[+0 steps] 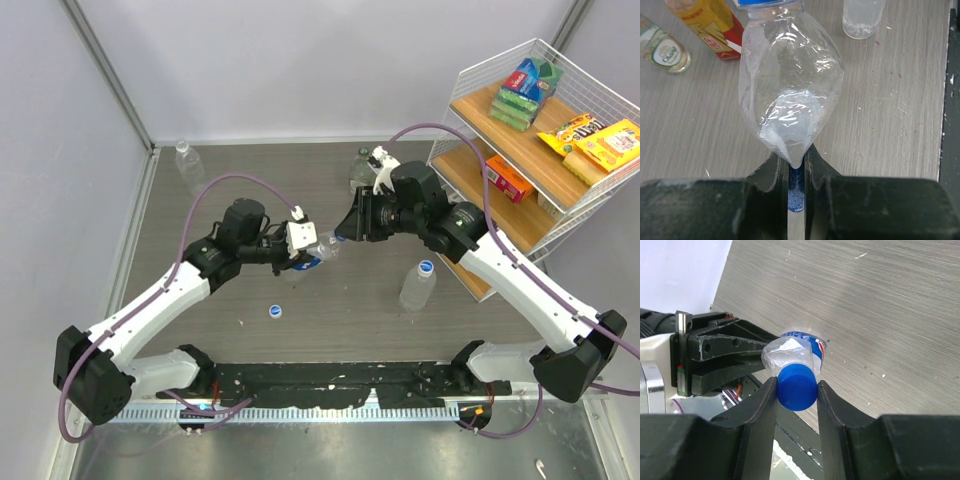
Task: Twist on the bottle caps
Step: Screw the bottle cap onto the plastic bottle.
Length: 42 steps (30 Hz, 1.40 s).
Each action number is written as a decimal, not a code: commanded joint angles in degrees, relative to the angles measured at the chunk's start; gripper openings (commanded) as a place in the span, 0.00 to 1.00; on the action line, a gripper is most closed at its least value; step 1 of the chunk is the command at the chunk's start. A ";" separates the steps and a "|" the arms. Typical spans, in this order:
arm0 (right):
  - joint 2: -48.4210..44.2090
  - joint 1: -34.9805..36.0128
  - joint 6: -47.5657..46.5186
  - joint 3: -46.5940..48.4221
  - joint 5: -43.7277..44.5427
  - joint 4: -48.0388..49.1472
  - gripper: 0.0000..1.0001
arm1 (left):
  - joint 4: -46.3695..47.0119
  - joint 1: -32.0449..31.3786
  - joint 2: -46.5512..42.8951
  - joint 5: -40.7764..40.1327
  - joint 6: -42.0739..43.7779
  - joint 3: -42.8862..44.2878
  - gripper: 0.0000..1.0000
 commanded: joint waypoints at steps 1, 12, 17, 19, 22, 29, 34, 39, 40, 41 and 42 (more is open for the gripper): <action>0.53 1.74 5.82 -0.62 -2.24 7.73 0.34 | 16.34 -2.99 -2.41 4.87 -1.18 1.68 0.00; -3.16 1.74 -0.43 1.40 -0.83 5.62 0.75 | 24.69 -2.99 -2.06 1.62 -8.47 -4.30 0.00; -6.06 1.74 -3.41 1.76 -0.13 5.70 0.84 | 25.04 -2.99 0.40 1.35 -11.46 -5.00 0.00; -6.68 1.74 -4.73 1.84 -0.13 5.35 0.85 | 25.48 -2.91 0.84 1.27 -11.99 -5.44 0.00; -6.33 1.74 -7.28 2.81 2.15 2.90 0.86 | 26.80 -2.64 0.06 2.40 -12.08 -6.84 0.00; -7.29 1.65 -16.93 2.02 -3.01 7.44 0.87 | 25.75 0.78 -0.22 10.39 -12.87 -8.52 0.00; -9.58 1.74 -23.35 1.14 -4.61 11.15 0.87 | 26.27 4.38 1.02 16.81 -12.43 -8.87 0.00; -10.72 1.74 -49.11 2.98 -11.79 -2.68 0.85 | 16.91 7.02 0.84 26.74 -6.21 -5.28 0.00; -11.16 1.82 -52.95 2.64 -12.60 -4.73 0.85 | 13.48 7.11 1.19 27.62 -4.01 -3.70 0.00; -12.12 1.74 -59.51 1.76 -12.96 -7.54 0.85 | 10.22 7.20 1.54 27.89 -1.47 -2.29 0.00; -12.65 1.74 -61.14 1.32 -11.39 -7.91 0.85 | 6.36 7.20 2.07 28.16 1.08 -0.89 0.00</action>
